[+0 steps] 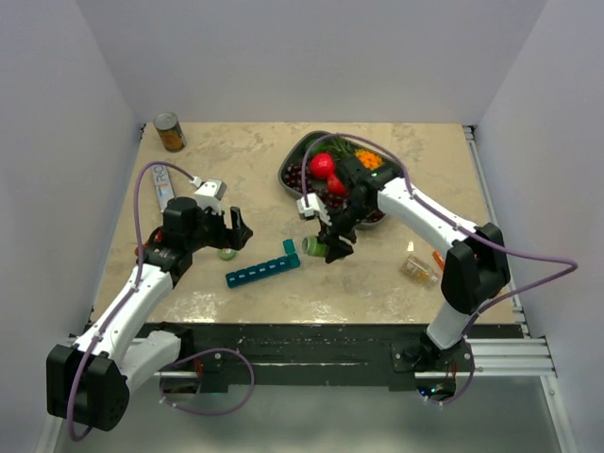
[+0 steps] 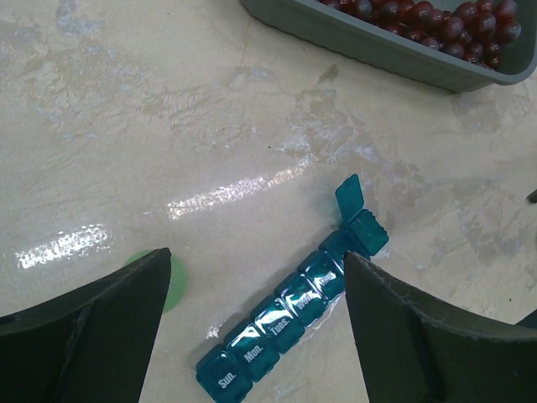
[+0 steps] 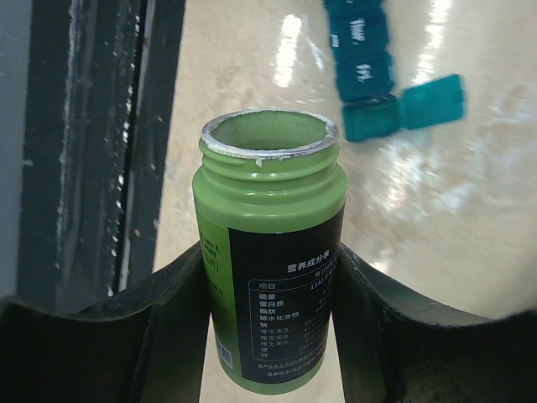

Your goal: Sort the pills into containers

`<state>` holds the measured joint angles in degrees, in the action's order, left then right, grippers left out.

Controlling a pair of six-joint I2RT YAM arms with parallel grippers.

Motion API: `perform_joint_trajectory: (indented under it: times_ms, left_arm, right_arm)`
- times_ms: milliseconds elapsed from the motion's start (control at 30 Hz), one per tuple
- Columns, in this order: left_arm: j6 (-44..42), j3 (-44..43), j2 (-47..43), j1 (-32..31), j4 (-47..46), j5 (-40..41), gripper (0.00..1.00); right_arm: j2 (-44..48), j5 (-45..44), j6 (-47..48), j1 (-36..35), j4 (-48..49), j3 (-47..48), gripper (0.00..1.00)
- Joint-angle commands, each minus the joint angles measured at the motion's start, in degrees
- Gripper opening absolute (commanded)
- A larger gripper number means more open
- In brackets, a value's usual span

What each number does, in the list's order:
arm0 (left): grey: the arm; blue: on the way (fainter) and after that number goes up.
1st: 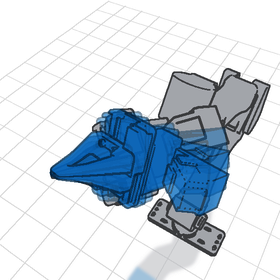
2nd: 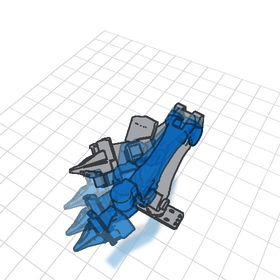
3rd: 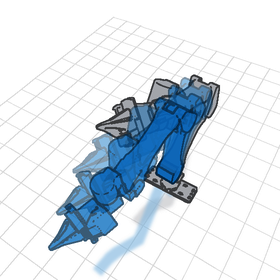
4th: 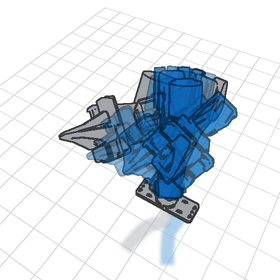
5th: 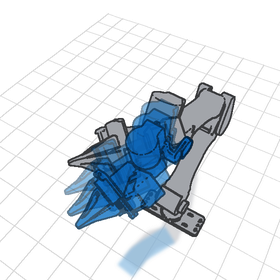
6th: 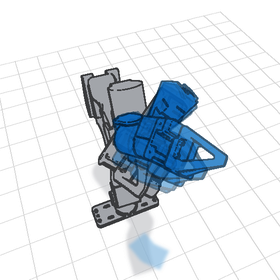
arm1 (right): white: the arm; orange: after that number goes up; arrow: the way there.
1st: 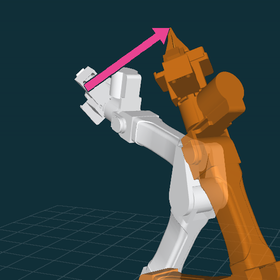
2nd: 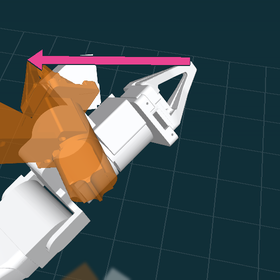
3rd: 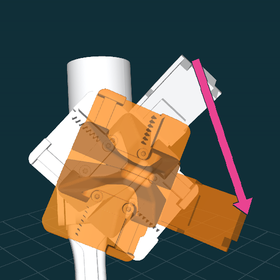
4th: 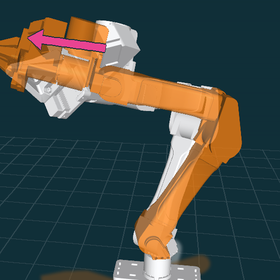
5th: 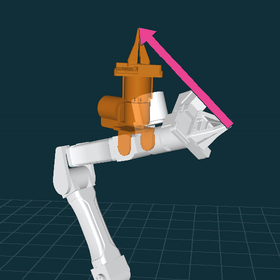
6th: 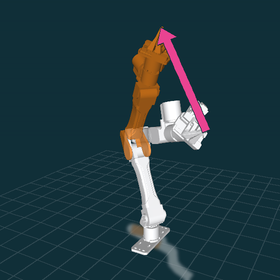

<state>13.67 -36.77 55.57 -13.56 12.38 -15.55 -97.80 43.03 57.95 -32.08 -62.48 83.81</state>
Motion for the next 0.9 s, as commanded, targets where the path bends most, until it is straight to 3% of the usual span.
perform_joint_trajectory:
  times_ms: [0,200,333,867]
  left_arm:
    - [-1.4,0.2,-0.1,0.3,-1.9,0.8,0.87]
    - [-1.3,-0.4,0.9,0.3,-0.6,3.6,0.87]
    - [-1.1,-1.4,0.9,0.3,1.7,11.8,0.89]
    - [0.2,-2.6,-1.5,0.3,4.6,24.2,0.99]
  right_arm:
    - [-0.1,-0.7,-10.4,-3.2,9.5,-4.6,0.00]
    - [-3.4,-4.8,-18.5,-5.0,16.1,-5.9,0.00]
    - [-6.3,-8.7,-22.2,-6.2,17.7,-5.0,0.00]
    - [-9.0,-19.1,-24.6,-8.2,13.0,-0.7,0.00]
